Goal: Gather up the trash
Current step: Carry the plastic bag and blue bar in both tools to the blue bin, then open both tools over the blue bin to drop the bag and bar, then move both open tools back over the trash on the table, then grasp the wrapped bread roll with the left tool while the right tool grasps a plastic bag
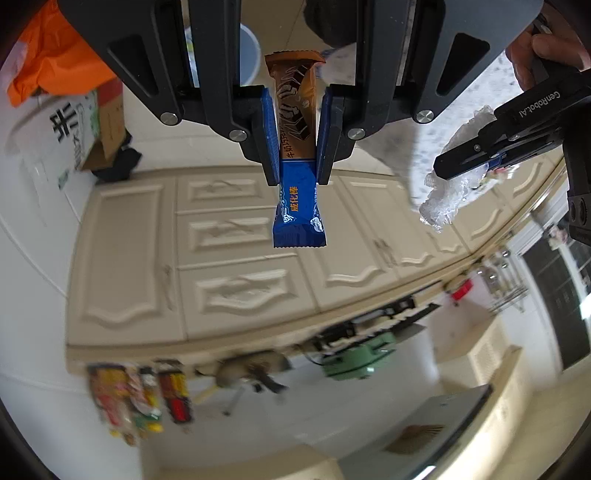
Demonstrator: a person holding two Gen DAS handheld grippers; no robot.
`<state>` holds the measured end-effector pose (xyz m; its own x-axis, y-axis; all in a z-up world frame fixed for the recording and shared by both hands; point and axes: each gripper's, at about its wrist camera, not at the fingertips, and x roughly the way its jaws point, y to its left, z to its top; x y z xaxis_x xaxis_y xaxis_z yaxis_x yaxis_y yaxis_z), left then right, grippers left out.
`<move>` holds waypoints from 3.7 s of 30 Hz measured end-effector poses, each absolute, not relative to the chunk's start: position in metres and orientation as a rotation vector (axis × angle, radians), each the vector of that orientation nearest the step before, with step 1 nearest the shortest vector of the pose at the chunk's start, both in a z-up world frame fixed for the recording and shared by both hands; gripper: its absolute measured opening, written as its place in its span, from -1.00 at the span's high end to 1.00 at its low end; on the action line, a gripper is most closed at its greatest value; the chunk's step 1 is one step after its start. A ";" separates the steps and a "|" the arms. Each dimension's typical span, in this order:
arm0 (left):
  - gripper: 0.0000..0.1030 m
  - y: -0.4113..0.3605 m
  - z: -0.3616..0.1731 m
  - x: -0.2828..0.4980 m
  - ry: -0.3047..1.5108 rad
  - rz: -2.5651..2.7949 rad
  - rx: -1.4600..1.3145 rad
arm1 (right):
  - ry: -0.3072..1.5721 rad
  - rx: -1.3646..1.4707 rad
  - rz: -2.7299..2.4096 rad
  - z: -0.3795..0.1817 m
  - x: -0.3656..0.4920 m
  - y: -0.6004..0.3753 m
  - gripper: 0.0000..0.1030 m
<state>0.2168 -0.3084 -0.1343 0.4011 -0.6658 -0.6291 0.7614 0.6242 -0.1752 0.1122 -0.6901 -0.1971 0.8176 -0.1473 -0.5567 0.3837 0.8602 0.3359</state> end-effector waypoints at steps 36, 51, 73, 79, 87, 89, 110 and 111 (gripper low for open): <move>-0.97 -0.498 -0.222 0.338 0.961 -0.772 0.293 | 0.836 0.732 -0.440 -0.345 0.124 -0.770 -1.00; -0.99 -0.294 -0.114 0.245 0.727 -0.745 0.190 | 0.711 0.562 -0.356 -0.234 0.146 -0.691 -1.00; -0.99 -0.037 -0.044 0.170 0.484 -0.416 0.044 | 0.573 0.268 0.000 -0.123 0.231 -0.478 -1.00; -0.99 0.018 -0.049 0.144 0.434 -0.309 0.058 | 0.562 0.182 0.104 -0.110 0.256 -0.414 -1.00; -0.99 0.069 -0.073 0.149 0.462 -0.188 0.065 | 0.607 0.085 0.159 -0.124 0.297 -0.354 -1.00; -0.99 0.079 -0.082 0.158 0.480 -0.166 0.064 | 0.635 0.085 0.164 -0.132 0.309 -0.348 -1.00; -0.77 0.060 -0.170 0.376 0.802 -0.302 0.193 | 0.821 0.082 0.214 -0.208 0.403 -0.311 -1.00; -0.53 0.061 -0.173 0.384 0.817 -0.321 0.193 | 0.823 0.073 0.224 -0.209 0.405 -0.309 -1.00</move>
